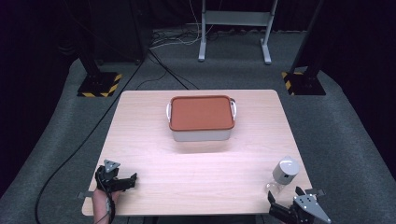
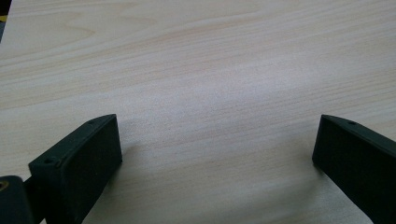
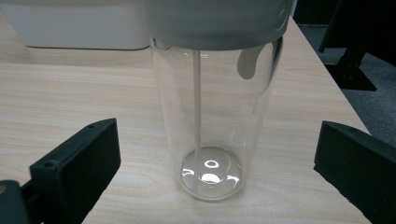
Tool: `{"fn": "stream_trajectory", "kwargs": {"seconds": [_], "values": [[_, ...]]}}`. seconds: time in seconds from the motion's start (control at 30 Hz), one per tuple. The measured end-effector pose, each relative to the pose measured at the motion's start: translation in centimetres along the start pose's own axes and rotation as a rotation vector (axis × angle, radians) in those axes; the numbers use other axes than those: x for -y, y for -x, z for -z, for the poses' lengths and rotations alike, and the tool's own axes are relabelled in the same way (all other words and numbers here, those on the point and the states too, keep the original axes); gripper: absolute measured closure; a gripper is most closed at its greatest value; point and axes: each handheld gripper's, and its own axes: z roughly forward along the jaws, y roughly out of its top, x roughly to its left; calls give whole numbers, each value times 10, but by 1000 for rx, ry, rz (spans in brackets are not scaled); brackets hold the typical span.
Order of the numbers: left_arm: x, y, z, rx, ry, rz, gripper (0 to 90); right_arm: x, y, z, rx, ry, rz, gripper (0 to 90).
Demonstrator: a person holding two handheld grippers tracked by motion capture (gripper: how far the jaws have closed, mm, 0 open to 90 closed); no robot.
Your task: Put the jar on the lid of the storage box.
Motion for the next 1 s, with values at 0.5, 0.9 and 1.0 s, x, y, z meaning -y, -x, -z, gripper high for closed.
{"fn": "stream_trajectory", "kwargs": {"seconds": [0.5,0.9,1.0], "values": [[0,0,0,0,0,0,10,-5,5,-18,9,7,20,0],[0,0,0,-2,1,-2,10,-7,6,-37,-20,9,21,0],[0,0,0,-2,1,-2,10,-7,6,-40,-26,18,32,0]]}}
